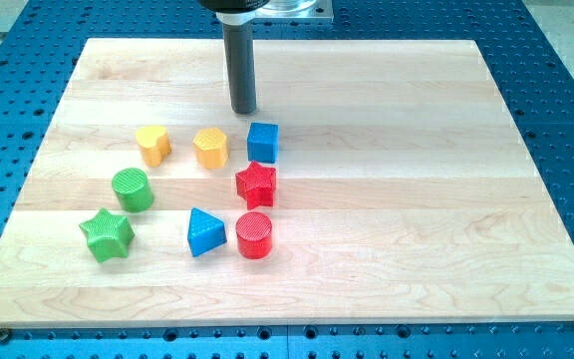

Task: Move the yellow heart to the top left corner

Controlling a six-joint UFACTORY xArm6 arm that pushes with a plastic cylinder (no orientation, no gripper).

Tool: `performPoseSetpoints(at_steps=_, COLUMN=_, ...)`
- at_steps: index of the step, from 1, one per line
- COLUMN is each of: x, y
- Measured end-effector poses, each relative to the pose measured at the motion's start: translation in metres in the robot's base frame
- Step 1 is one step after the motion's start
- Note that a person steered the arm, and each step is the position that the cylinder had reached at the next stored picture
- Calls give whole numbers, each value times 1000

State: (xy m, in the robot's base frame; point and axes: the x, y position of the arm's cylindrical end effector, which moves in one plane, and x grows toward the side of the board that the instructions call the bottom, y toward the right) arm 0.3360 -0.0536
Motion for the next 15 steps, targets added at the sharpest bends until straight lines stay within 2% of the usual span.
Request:
performPoseSetpoints(at_steps=1, x=7, y=11)
performPoseSetpoints(at_steps=2, x=32, y=-4)
performPoseSetpoints(at_steps=4, x=102, y=22)
performPoseSetpoints(at_steps=5, x=113, y=-13)
performPoseSetpoints(at_steps=6, x=118, y=-82)
performPoseSetpoints(at_steps=7, x=105, y=-85)
performPoseSetpoints(at_steps=8, x=59, y=-94)
performPoseSetpoints(at_steps=9, x=27, y=-135)
performPoseSetpoints(at_steps=10, x=59, y=-131)
performPoseSetpoints(at_steps=11, x=91, y=-158)
performPoseSetpoints(at_steps=12, x=84, y=-182)
performPoseSetpoints(at_steps=14, x=77, y=-184)
performPoseSetpoints(at_steps=15, x=113, y=-184)
